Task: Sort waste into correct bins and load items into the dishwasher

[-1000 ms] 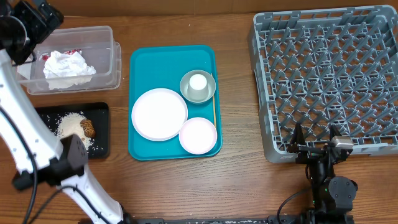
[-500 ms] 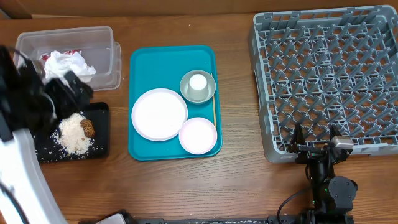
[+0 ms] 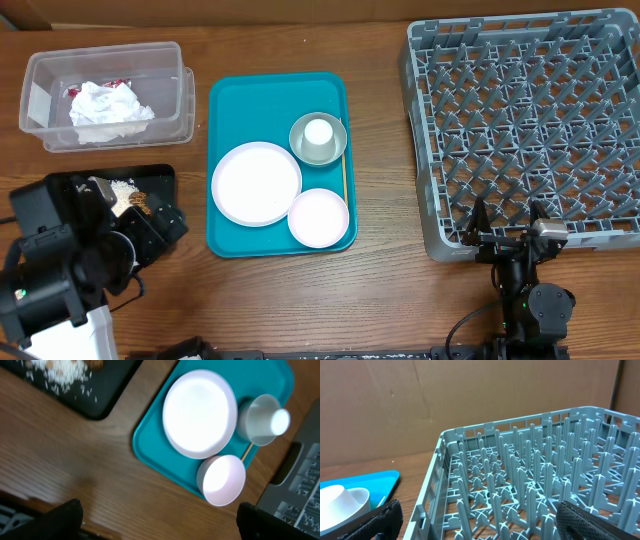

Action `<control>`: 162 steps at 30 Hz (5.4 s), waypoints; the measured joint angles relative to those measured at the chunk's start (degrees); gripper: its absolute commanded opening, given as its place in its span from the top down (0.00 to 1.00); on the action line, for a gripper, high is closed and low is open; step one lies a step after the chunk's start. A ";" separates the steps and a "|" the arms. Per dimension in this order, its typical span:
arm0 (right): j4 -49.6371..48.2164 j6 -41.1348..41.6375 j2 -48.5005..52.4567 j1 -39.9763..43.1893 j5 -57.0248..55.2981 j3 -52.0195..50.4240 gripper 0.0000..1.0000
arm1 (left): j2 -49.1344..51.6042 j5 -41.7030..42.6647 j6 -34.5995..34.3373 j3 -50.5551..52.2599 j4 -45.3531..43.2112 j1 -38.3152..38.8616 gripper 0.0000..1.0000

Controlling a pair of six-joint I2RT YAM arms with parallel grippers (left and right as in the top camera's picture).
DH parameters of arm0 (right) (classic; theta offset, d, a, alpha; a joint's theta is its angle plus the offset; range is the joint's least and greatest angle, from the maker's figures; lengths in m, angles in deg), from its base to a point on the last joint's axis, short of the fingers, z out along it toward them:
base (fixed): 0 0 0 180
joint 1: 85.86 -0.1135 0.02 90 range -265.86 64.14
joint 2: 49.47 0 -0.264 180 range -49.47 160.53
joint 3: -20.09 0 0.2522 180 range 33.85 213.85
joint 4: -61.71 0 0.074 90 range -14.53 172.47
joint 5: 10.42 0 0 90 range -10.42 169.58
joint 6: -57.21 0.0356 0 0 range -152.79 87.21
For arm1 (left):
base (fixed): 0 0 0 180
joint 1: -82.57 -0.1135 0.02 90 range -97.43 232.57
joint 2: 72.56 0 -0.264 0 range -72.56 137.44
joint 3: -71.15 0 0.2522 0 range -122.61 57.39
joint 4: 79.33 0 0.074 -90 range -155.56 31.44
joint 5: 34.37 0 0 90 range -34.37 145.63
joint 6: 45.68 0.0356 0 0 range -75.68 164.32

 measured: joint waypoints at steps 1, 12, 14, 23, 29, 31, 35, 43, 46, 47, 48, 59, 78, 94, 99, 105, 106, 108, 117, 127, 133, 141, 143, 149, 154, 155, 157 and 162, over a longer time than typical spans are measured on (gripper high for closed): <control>0.02 0.02 0.00 0.00 0.02 0.00 0.00 | 0.20 0.00 -0.46 1.01 0.07 0.00 0.00; 0.00 0.00 0.00 -0.02 0.02 0.00 0.00 | 6.10 -0.15 -1.29 3.98 1.81 0.00 0.00; 0.00 0.00 0.00 -0.02 0.02 0.00 0.00 | 7.02 -0.17 -1.42 3.98 1.66 0.00 0.00; 0.02 0.02 0.00 -0.02 0.02 0.00 0.00 | 11.02 -1.42 -0.59 3.98 4.07 0.00 0.00; 0.00 0.04 0.00 0.00 0.00 0.00 0.00 | 12.31 -0.11 -0.70 4.00 5.25 0.02 0.00; 0.04 0.02 0.00 0.00 0.00 0.00 0.00 | 12.35 0.11 0.04 4.00 5.35 0.17 0.00; 0.02 0.00 0.00 0.00 0.00 0.00 0.00 | 12.35 0.42 3.58 4.00 4.22 2.25 0.00; 0.00 0.00 0.00 0.00 0.00 0.00 0.00 | 11.52 4.46 13.25 6.95 -11.39 11.67 0.00; 0.02 0.02 0.00 -0.02 0.00 0.00 0.00 | 8.72 7.19 17.29 12.98 -22.82 17.64 0.00; 0.04 0.02 0.00 -0.02 0.00 0.00 0.00 | 7.78 7.69 17.92 14.71 -25.22 19.02 0.00; -0.02 0.00 0.00 0.00 0.02 0.00 0.00 | 6.19 8.41 18.86 17.53 -29.31 20.85 0.00; 0.02 0.00 0.00 -0.02 0.02 0.00 0.00 | -13.27 10.45 22.95 42.36 -57.16 26.16 0.00; 0.04 0.00 0.00 0.00 0.02 0.00 0.00 | -34.38 5.09 35.47 52.83 -59.74 26.16 0.00; 0.00 0.00 -0.02 -0.02 0.02 0.00 0.00 | -48.52 -1.11 35.65 57.75 -63.12 22.08 0.00; 0.00 0.00 -0.02 0.00 0.00 0.00 0.00 | -51.52 -1.29 34.80 64.81 -72.57 22.05 0.00; 0.02 0.02 -0.02 0.00 0.02 0.00 0.00 | -53.92 -2.80 31.04 70.66 -78.05 22.05 0.00; 0.07 0.00 -0.02 0.00 0.02 0.00 0.00 | -54.10 -3.56 30.32 70.66 -78.14 22.08 0.00; 0.00 -0.02 -0.02 -0.02 0.00 0.00 0.00 | -54.55 -5.66 28.63 70.66 -78.12 22.05 0.00; 0.00 0.00 0.00 -0.02 0.00 0.00 0.00 | -56.26 -12.85 24.35 70.77 -77.92 22.05 0.00; 0.00 0.02 -0.02 -0.02 0.02 0.00 0.00 | -56.26 -13.79 24.20 70.77 -77.79 22.05 0.00; 0.00 0.02 -0.02 -0.02 0.02 0.00 0.00 | -56.26 -13.92 24.17 70.77 -77.79 22.05 0.00; 0.00 0.02 -0.02 0.00 0.00 0.00 0.00 | -56.26 -13.92 24.20 70.77 -77.79 22.05 0.00; 0.02 0.00 -0.02 -0.02 0.00 0.00 0.00 | -56.26 -13.92 24.17 70.77 -77.79 22.05 0.00; -3.96 6.23 0.00 0.00 6.62 0.00 0.00 | -56.26 -13.92 24.17 70.77 -77.77 22.05 0.00; -9.97 27.17 -0.04 -0.02 27.36 0.00 0.00 | -56.26 -13.94 24.00 70.77 -77.77 22.05 0.00; -10.25 31.26 -0.04 -0.02 30.38 0.00 0.00 | -56.26 -13.94 24.00 70.77 -77.77 22.05 0.00; -12.37 39.43 -0.04 -0.02 34.32 0.00 0.00 | -56.26 -13.94 24.00 70.77 -77.77 22.05 0.00; -23.52 57.57 -0.04 -0.02 35.98 0.00 0.00 | -56.26 -13.94 23.98 70.77 -77.79 22.05 0.00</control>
